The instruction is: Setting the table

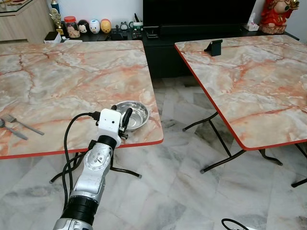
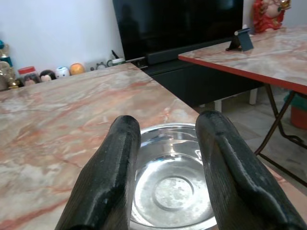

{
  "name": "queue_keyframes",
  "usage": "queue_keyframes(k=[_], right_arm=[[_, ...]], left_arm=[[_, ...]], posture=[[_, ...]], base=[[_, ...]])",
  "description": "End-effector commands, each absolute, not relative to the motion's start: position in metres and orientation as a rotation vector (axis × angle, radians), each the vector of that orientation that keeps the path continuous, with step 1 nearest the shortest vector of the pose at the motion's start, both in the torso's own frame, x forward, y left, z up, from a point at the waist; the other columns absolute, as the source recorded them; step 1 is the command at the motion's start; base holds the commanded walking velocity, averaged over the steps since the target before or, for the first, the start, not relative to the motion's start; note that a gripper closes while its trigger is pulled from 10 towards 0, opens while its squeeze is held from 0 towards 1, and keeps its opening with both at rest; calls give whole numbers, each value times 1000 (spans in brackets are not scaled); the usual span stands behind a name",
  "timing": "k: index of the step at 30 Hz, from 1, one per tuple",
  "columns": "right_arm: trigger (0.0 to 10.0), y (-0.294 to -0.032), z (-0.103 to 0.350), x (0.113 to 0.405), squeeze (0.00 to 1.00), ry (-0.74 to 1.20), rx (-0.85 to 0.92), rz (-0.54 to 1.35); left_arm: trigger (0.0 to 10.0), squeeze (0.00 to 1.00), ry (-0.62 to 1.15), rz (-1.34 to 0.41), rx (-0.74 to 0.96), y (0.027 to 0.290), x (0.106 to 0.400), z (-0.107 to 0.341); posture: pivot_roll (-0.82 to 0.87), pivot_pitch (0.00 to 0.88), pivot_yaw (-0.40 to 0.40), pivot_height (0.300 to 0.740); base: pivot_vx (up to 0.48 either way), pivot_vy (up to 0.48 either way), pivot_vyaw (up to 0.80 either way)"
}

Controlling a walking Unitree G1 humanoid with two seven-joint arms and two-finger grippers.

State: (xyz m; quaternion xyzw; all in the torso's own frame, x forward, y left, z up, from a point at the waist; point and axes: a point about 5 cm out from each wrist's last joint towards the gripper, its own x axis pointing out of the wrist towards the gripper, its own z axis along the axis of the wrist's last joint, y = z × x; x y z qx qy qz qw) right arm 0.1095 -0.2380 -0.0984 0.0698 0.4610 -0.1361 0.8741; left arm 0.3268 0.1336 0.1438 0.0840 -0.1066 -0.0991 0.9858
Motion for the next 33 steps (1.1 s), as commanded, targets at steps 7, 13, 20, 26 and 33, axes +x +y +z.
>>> queue_keyframes(k=[7,13,20,26,33], right_arm=[[10000,-240,-98,109,0,958,131,-285],[10000,-240,-98,109,0,957,131,-284],[10000,-240,-98,109,0,960,132,-280],[10000,-240,-98,109,0,966,132,-278],[10000,-240,-98,108,0,974,131,-272]], left_arm=[[10000,0,-226,-219,160,130,327,149],[10000,0,-223,-224,159,130,327,148],[10000,0,-219,-221,161,130,327,148],[10000,0,-163,-192,73,135,328,143],[10000,0,-64,-110,-79,156,329,135]], posture=[[73,0,-20,715],[76,0,-22,715],[75,0,-24,715],[76,0,-25,715],[81,0,-24,715]], base=[[400,0,456],[407,0,0],[347,0,0],[0,0,0],[0,0,0]])
